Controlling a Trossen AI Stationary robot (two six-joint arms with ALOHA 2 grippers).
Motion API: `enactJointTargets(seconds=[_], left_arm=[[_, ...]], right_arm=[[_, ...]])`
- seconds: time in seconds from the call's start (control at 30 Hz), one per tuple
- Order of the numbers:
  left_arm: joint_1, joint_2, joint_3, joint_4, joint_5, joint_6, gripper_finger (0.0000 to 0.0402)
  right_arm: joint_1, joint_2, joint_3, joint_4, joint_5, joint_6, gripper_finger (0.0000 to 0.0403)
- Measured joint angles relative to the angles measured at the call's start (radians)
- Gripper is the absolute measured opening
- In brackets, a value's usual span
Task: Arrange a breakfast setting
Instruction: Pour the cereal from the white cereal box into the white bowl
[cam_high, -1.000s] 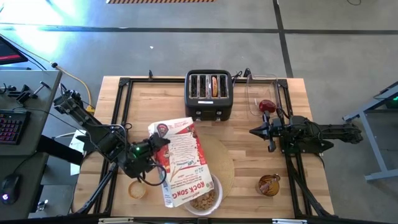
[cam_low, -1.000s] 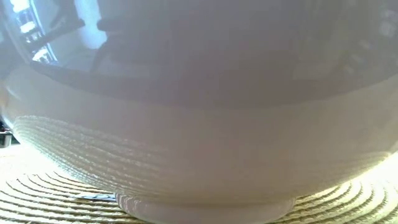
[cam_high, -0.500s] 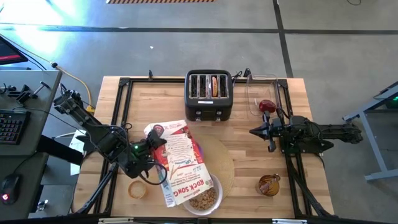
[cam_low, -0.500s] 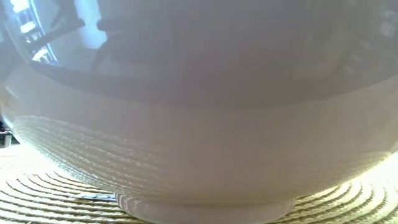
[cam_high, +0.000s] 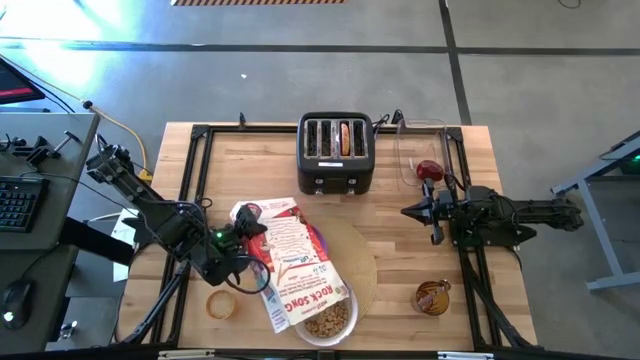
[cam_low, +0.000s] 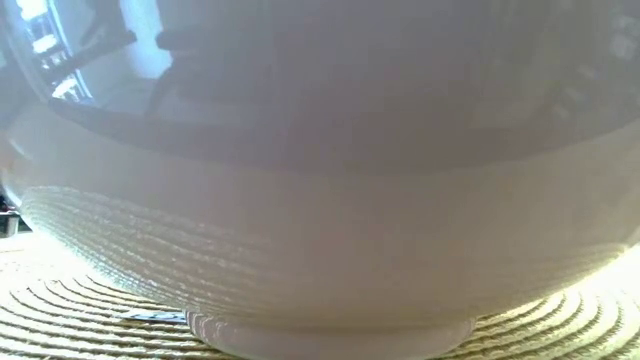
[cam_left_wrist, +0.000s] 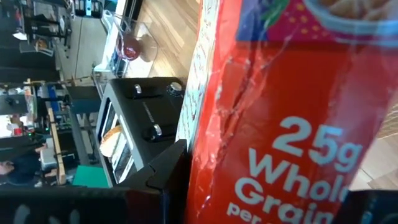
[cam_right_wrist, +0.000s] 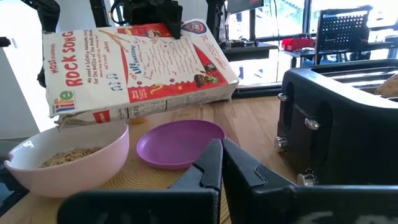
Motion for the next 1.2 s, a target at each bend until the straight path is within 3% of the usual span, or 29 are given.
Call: enactJointTargets(seconds=[0.17,0.63,1.2], left_arm=[[0.000,0.000,0.000,0.000,0.010,-0.026,0.0143],[0.002,-0.054,0.000,0.000,-0.016,-0.283,0.0142],[0.105,-0.182,0.000,0.002,-0.074,-0.444,0.0131]], right_arm=[[0.000,0.000,0.000,0.000,0.000,0.000,0.0000],[0.000,0.000,0.000,0.000,0.001,0.000,0.0000],[0.000,0.000,0.000,0.000,0.005,0.000,0.0000]])
